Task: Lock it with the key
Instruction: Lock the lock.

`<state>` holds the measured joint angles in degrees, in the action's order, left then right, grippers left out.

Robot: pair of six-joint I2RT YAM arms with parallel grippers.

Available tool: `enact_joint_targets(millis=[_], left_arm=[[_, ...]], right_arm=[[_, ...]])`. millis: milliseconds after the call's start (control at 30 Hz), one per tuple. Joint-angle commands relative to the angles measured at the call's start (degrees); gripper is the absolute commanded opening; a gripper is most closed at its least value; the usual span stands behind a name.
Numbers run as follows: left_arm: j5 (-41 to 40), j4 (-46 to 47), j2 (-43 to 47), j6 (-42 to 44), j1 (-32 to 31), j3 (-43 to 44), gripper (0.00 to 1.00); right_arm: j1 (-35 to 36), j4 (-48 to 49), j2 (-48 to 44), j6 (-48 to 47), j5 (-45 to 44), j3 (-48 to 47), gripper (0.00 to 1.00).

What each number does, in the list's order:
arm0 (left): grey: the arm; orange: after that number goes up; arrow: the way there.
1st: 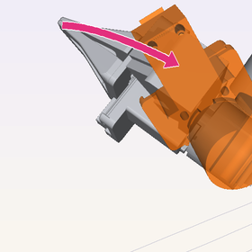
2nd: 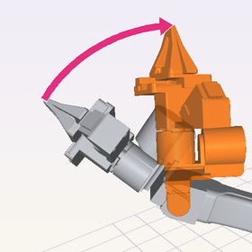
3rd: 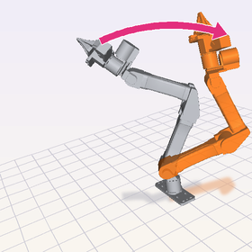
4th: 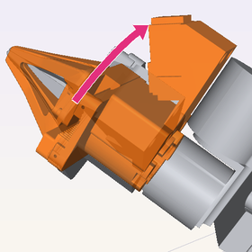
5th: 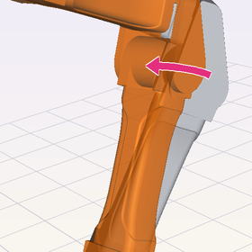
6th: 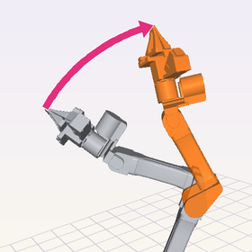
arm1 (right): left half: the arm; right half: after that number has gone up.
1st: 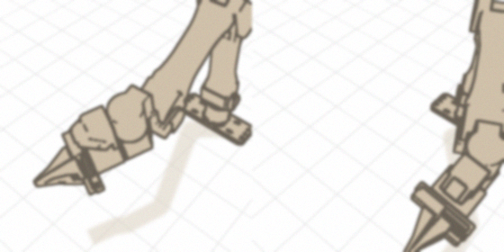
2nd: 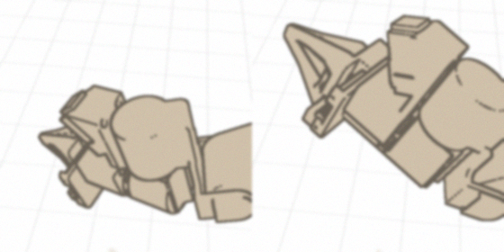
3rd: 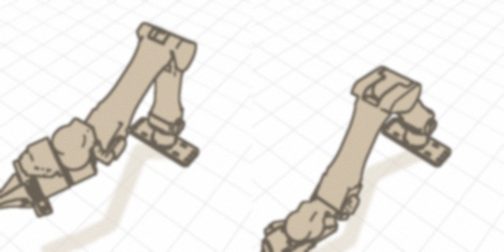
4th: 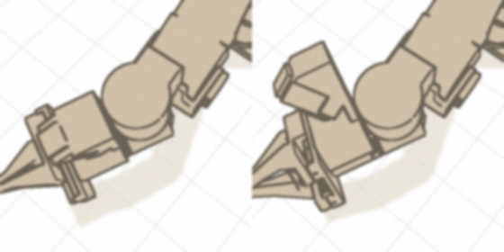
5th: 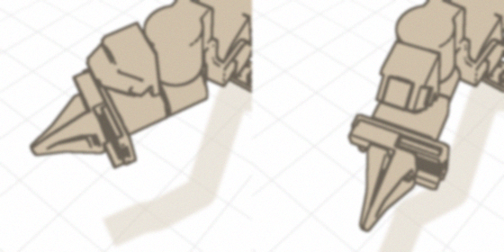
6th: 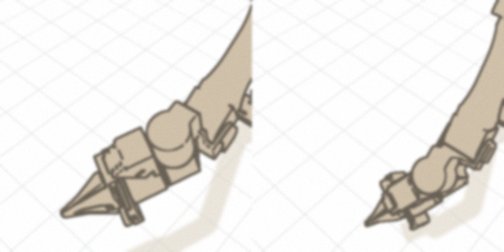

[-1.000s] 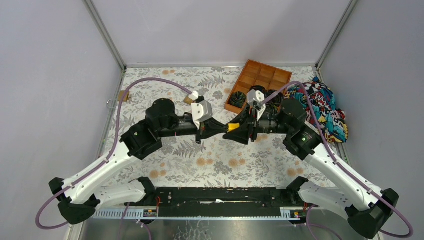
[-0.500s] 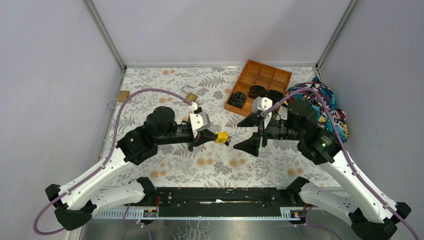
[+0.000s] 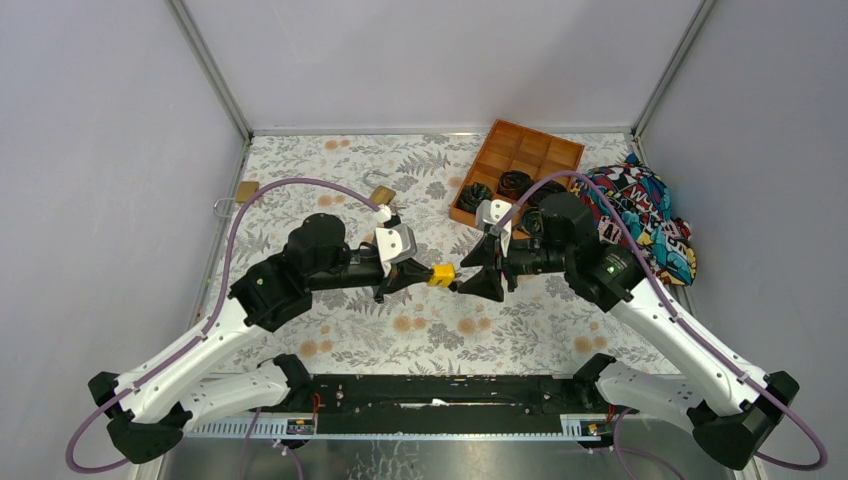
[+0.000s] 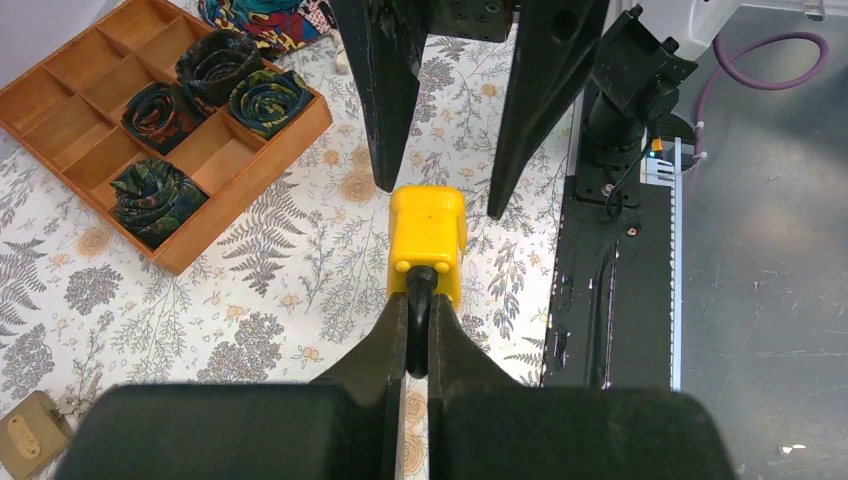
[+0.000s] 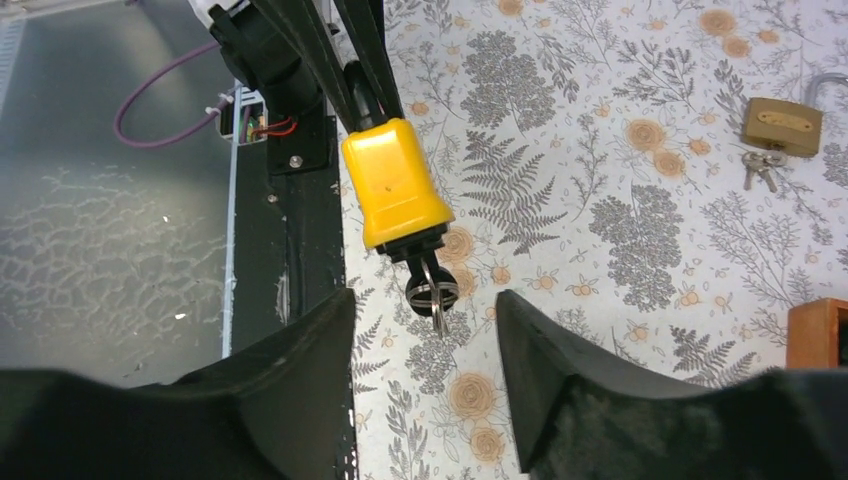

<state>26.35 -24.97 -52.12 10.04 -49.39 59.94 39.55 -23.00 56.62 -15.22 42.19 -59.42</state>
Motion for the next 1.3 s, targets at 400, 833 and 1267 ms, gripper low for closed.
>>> enact_joint_targets(millis=[400,833,1267], left_arm=[[2.06,4.53,-0.50,0.59,0.49,0.96,0.00],[2.09,4.17,-0.63,0.81,0.44,1.50,0.00],[1.34,-3.44,-0.19,7.59,2.89,4.63,0.00]], right_arm=[[1.33,4.88,2.18,-1.39,3.22,-0.67,0.35],[2.03,1.44,2.81,-3.41,0.79,-0.58,0.00],[0.69,-3.92,0.29,-11.05,-10.64,3.86,0.00]])
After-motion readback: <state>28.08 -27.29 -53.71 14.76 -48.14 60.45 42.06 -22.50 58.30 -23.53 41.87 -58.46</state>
